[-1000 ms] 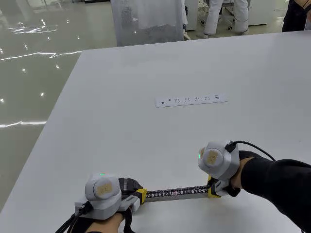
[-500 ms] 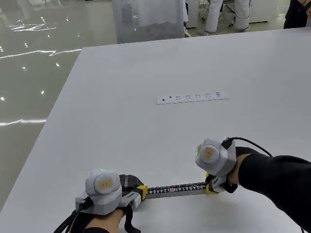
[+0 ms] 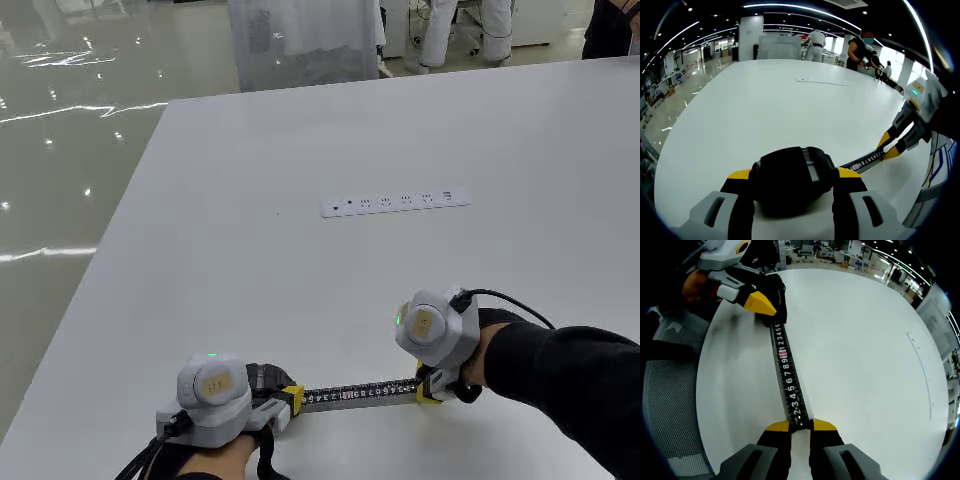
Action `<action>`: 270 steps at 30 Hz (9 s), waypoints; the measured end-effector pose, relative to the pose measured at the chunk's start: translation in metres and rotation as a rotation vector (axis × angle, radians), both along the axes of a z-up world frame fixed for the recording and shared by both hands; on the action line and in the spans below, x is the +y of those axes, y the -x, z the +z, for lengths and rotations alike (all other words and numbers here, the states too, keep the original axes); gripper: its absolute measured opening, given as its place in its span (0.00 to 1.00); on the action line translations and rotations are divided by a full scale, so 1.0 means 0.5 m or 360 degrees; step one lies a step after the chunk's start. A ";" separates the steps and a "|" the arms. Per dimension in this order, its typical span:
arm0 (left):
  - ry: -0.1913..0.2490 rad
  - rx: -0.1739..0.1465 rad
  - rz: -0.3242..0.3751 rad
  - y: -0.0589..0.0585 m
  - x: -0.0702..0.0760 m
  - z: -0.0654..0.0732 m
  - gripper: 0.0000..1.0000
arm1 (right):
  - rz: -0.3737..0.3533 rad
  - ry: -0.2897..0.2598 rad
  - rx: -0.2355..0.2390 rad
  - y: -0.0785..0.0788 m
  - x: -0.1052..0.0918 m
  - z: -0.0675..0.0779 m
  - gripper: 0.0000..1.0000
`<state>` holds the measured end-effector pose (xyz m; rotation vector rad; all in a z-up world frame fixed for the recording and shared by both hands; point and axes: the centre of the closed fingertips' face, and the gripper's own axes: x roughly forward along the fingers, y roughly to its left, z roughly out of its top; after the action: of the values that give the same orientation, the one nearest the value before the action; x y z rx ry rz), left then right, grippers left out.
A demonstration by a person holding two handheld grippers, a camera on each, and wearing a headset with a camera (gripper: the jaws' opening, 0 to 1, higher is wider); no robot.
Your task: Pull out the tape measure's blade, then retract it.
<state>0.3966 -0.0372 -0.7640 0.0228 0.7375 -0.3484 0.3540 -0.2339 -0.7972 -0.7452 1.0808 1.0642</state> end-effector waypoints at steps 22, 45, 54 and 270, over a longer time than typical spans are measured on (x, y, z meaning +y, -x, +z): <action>0.0010 -0.0041 -0.0007 0.002 -0.002 -0.002 0.59 | 0.0011 -0.0002 -0.0005 -0.003 0.022 0.003 0.08; 0.0025 -0.0012 -0.0013 0.001 -0.003 -0.003 0.59 | 0.0025 -0.0015 -0.0001 -0.009 0.045 0.001 0.08; 0.0063 0.0012 -0.0006 -0.002 -0.002 -0.007 0.59 | 0.0041 -0.0026 -0.0012 -0.015 0.062 -0.001 0.08; 0.0156 -0.0030 -0.0149 -0.005 -0.003 -0.002 0.60 | 0.0183 -0.0431 -0.0189 -0.032 0.309 0.002 0.11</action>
<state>0.3992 -0.0386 -0.7648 -0.0321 0.7013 -0.4731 0.3699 -0.0793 -0.7960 -0.6487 0.7806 1.2202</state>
